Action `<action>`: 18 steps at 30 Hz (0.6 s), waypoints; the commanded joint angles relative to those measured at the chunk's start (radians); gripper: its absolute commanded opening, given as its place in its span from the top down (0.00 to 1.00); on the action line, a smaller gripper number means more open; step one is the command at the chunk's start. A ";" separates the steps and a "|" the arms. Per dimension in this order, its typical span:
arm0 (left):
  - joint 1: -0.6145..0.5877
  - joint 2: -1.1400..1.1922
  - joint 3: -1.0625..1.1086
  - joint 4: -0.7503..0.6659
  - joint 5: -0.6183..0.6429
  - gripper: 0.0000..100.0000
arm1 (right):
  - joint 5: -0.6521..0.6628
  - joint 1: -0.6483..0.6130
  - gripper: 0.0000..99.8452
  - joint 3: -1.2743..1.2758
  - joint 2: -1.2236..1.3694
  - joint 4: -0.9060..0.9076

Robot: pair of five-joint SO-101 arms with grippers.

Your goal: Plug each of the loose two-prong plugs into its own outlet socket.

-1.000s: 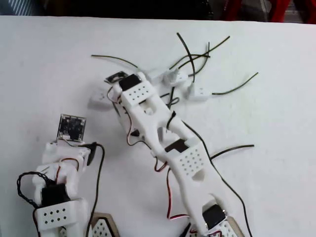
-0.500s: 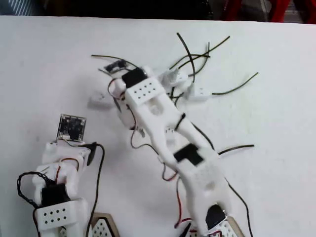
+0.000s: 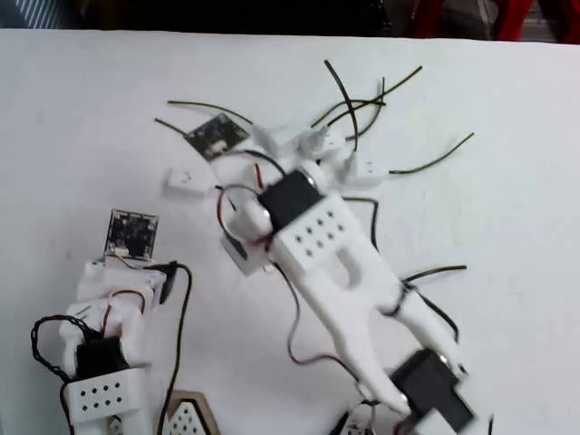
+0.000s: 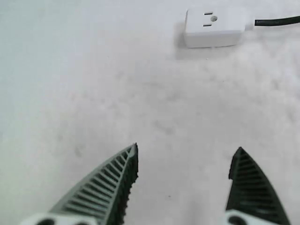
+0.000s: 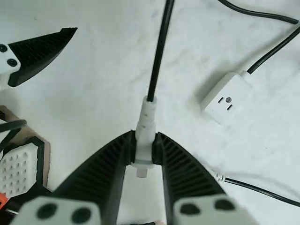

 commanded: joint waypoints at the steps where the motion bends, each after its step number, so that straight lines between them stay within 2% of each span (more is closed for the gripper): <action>1: 0.001 -0.008 -0.005 -0.021 -0.008 0.69 | -0.009 -0.001 0.98 0.153 -0.148 -0.136; 10: 0.001 -0.008 -0.038 -0.054 0.009 0.69 | -0.009 -0.001 0.98 0.585 -0.421 -0.562; 15: 0.001 -0.008 -0.144 -0.049 0.146 0.69 | -0.017 -0.002 0.98 0.744 -0.533 -0.733; 18: 0.002 -0.008 -0.198 -0.057 0.212 0.69 | -0.087 -0.007 0.98 0.810 -0.601 -0.782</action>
